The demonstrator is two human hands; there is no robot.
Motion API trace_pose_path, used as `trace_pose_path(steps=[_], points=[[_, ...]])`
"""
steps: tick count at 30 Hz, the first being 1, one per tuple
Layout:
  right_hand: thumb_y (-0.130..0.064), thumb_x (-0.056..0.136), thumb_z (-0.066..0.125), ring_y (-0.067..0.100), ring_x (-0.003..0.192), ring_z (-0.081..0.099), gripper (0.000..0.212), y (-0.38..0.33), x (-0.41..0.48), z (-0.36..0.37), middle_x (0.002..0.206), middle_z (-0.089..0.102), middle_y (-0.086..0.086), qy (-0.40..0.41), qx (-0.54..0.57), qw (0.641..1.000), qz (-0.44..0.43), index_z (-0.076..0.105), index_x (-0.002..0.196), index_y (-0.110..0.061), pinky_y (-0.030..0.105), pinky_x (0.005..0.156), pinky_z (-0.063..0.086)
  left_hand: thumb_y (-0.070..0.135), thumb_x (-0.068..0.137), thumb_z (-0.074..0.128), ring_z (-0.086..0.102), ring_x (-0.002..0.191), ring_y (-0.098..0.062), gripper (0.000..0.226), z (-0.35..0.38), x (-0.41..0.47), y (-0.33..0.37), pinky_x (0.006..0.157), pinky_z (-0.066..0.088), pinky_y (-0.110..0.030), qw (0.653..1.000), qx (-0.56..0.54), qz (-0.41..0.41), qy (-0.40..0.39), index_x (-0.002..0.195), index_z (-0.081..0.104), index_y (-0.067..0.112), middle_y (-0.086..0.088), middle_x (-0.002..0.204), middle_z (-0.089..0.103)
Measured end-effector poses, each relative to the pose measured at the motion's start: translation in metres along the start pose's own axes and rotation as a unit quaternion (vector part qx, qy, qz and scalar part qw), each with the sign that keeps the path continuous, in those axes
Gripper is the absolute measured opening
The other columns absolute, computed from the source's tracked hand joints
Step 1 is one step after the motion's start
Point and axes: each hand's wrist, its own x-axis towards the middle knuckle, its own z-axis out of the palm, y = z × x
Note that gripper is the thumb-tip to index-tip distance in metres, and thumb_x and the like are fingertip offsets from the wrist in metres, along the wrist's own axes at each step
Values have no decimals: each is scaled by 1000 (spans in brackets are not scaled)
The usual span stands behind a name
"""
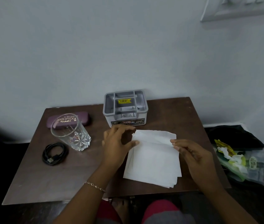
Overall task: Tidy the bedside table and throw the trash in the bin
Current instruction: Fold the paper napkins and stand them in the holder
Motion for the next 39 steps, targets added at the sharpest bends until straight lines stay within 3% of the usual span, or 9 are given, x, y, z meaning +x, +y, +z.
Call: trace_pose_path(steps=[3,8,13,16,21,24,27,33,39], points=[[-14,83,64,7,97,67,14,3,2,2,99,73,-11,-2,13,1000,12,72,89,-24,16,88,49,35,69,78,38,114,-11,34,6,3,-2,86,25,-30,999,-12,25,-23,93,59,49,25,108,52],[1,84,61,5,103,65,25,6,7,0,102,73,-10,-50,53,996,57,73,86,-21,14,91,47,36,68,79,33,113,-10,57,13,10,-3,93,31,-32,998,-28,-13,-56,121,56,35,26,112,46],[1,83,62,5,109,63,28,6,7,-5,101,73,-11,-66,52,994,70,72,84,-25,15,95,46,36,68,79,38,114,-9,22,12,16,0,84,22,-30,997,-17,10,-70,84,64,40,27,104,54],[-12,80,68,-3,104,61,30,-1,11,-8,107,67,-15,-62,17,993,99,69,95,-38,13,89,47,47,62,78,54,111,-9,18,7,14,1,98,37,-44,986,-110,15,-121,70,63,41,25,99,66],[-38,61,79,-23,115,40,98,-12,24,-19,133,39,-31,-192,-21,965,176,24,142,-42,8,85,41,3,79,69,67,86,-14,15,-15,-1,27,83,55,-31,928,-301,-7,-220,83,59,13,-6,92,71],[-44,53,87,-8,99,62,81,-22,28,-14,121,62,-10,-215,64,952,210,50,124,-35,13,76,51,8,81,68,68,79,-12,14,-27,-4,46,68,55,-24,916,-331,-9,-228,87,60,17,1,85,72],[-41,51,89,20,106,66,64,-30,27,-9,116,68,12,-213,239,902,289,71,109,-21,37,89,54,18,82,68,71,83,-19,22,-36,-1,57,68,57,-29,895,-388,-63,-210,104,62,16,-4,95,74],[-15,75,65,24,94,70,40,-39,21,-2,109,72,12,-174,309,854,381,63,115,-7,30,68,59,35,90,57,68,102,-26,33,-42,-5,48,83,56,-38,850,-428,-187,-243,115,63,15,-8,110,72],[-27,83,61,23,106,66,42,-28,12,4,115,70,9,-178,271,840,436,59,122,-13,39,89,54,12,86,64,70,89,-18,31,-14,-36,8,68,57,-26,855,-363,-259,-265,117,60,9,-10,108,72]])
